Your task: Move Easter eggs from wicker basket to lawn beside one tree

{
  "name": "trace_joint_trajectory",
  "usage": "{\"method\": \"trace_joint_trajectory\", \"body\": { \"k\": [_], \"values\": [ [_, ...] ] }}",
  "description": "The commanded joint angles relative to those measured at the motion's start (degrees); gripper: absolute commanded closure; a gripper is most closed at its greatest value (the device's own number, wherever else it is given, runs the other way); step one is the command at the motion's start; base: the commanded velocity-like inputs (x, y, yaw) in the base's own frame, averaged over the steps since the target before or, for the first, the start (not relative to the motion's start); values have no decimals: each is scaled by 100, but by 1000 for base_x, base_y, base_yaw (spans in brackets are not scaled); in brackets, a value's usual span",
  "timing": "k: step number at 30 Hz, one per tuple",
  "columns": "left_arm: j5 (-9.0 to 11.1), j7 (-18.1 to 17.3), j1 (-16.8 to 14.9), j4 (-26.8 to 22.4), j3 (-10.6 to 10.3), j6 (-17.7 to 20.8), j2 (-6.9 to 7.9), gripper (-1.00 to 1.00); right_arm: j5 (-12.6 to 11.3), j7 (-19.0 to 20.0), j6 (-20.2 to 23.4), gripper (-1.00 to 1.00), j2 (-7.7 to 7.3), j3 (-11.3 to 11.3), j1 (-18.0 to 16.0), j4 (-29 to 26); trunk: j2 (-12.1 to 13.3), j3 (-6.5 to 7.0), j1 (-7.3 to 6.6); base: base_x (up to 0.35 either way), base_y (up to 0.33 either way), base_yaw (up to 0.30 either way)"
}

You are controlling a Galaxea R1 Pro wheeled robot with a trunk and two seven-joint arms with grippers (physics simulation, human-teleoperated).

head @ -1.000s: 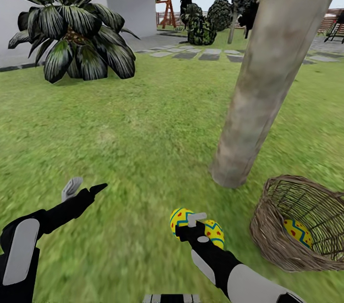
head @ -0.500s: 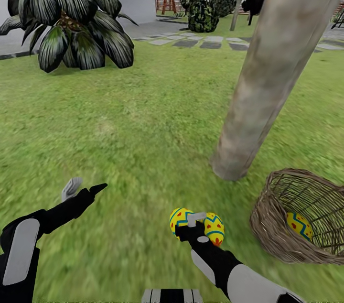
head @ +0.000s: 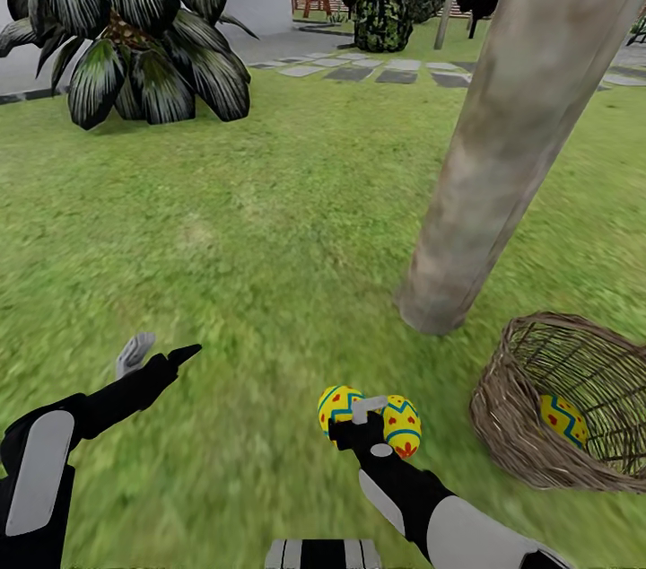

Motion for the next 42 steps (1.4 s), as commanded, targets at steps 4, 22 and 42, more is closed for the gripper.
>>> {"method": "trace_joint_trajectory", "body": {
  "k": [4,22,42],
  "values": [
    [37,25,-5,-1,9,26,-4,-100,-16,-31,-24,100,-2,50,-6,0,-7,-93,9,0,0,0],
    [37,8,-4,8,6,17,-12,-100,153,-31,-765,100,-2,57,-6,-29,-7,-93,9,47,57,0],
    [37,7,-4,-1,-18,26,-12,-100,171,-31,-847,-100,-10,39,-6,-3,-21,-315,35,7,7,0]
  ]
}}
